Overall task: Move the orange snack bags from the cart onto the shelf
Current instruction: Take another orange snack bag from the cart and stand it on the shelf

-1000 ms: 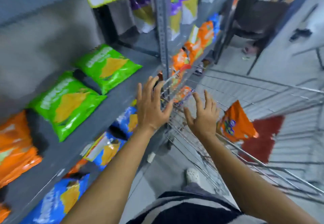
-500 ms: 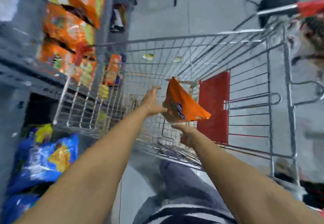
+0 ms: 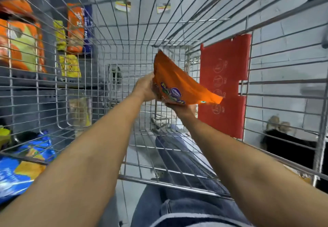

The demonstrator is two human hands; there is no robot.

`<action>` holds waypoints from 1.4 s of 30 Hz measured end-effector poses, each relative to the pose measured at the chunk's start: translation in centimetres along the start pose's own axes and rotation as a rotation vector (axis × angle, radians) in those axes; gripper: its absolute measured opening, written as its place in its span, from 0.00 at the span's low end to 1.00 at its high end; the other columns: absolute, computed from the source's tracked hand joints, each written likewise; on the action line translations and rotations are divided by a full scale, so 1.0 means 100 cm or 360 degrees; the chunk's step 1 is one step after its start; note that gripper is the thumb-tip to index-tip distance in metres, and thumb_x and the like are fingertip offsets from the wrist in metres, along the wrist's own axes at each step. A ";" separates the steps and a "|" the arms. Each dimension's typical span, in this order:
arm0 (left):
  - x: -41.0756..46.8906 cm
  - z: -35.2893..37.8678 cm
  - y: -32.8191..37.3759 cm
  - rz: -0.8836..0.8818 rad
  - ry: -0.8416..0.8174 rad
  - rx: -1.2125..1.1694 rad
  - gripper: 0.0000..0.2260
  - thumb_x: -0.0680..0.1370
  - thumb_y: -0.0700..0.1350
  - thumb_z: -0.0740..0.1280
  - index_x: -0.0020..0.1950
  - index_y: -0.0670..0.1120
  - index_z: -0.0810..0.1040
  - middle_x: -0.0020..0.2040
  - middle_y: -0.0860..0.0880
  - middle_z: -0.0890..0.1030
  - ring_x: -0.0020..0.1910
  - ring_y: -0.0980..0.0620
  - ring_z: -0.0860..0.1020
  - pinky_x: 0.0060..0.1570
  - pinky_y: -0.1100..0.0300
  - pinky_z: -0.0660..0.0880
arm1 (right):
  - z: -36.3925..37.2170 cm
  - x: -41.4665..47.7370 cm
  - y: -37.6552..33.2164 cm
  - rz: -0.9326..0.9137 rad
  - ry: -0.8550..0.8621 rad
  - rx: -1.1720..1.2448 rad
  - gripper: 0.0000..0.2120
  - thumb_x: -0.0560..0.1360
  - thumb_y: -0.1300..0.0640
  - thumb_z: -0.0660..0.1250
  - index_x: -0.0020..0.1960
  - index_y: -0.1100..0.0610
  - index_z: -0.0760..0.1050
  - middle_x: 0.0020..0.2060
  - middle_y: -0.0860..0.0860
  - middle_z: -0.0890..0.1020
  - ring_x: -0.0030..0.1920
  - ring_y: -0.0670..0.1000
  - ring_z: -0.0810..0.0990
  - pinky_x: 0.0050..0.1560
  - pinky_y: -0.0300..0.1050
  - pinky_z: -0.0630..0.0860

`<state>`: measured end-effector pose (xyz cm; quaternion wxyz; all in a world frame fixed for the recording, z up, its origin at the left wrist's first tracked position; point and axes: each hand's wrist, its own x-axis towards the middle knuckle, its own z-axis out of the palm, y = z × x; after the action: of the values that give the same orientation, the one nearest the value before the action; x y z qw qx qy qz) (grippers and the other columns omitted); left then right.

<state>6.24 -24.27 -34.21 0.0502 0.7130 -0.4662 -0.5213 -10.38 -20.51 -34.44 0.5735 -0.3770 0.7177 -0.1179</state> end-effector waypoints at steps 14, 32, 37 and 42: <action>-0.164 -0.142 -0.017 0.0187 0.0589 -0.0451 0.40 0.60 0.47 0.82 0.68 0.46 0.68 0.62 0.46 0.78 0.60 0.47 0.77 0.64 0.46 0.74 | 0.032 -0.084 -0.113 -0.0813 -0.0413 0.0171 0.31 0.60 0.66 0.81 0.58 0.56 0.73 0.48 0.48 0.83 0.47 0.39 0.83 0.44 0.35 0.80; -0.567 -0.170 0.015 0.0688 0.2839 -0.0744 0.27 0.56 0.58 0.78 0.50 0.54 0.74 0.46 0.46 0.82 0.45 0.52 0.78 0.49 0.44 0.77 | 0.108 -0.419 -0.263 -0.2010 -0.1723 0.0648 0.22 0.57 0.48 0.73 0.50 0.49 0.75 0.40 0.39 0.85 0.40 0.36 0.81 0.43 0.32 0.78; -0.652 -0.149 0.010 0.0603 0.3276 -0.0608 0.19 0.60 0.56 0.76 0.45 0.53 0.73 0.42 0.45 0.80 0.43 0.52 0.77 0.45 0.39 0.76 | 0.128 -0.505 -0.263 -0.2143 -0.2158 0.0692 0.21 0.60 0.58 0.73 0.53 0.55 0.75 0.40 0.38 0.85 0.41 0.38 0.81 0.43 0.34 0.79; -0.724 -0.117 0.019 0.0424 0.3609 -0.0470 0.20 0.58 0.56 0.75 0.43 0.50 0.74 0.38 0.46 0.82 0.37 0.53 0.78 0.41 0.44 0.79 | 0.128 -0.583 -0.259 -0.2174 -0.2453 0.0664 0.17 0.62 0.64 0.68 0.49 0.51 0.73 0.38 0.36 0.85 0.39 0.35 0.81 0.42 0.30 0.78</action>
<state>12.75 21.82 22.56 0.5784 0.7043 -0.1591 0.3796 15.18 4.44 19.96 0.7402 -0.5685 -0.2413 -0.2659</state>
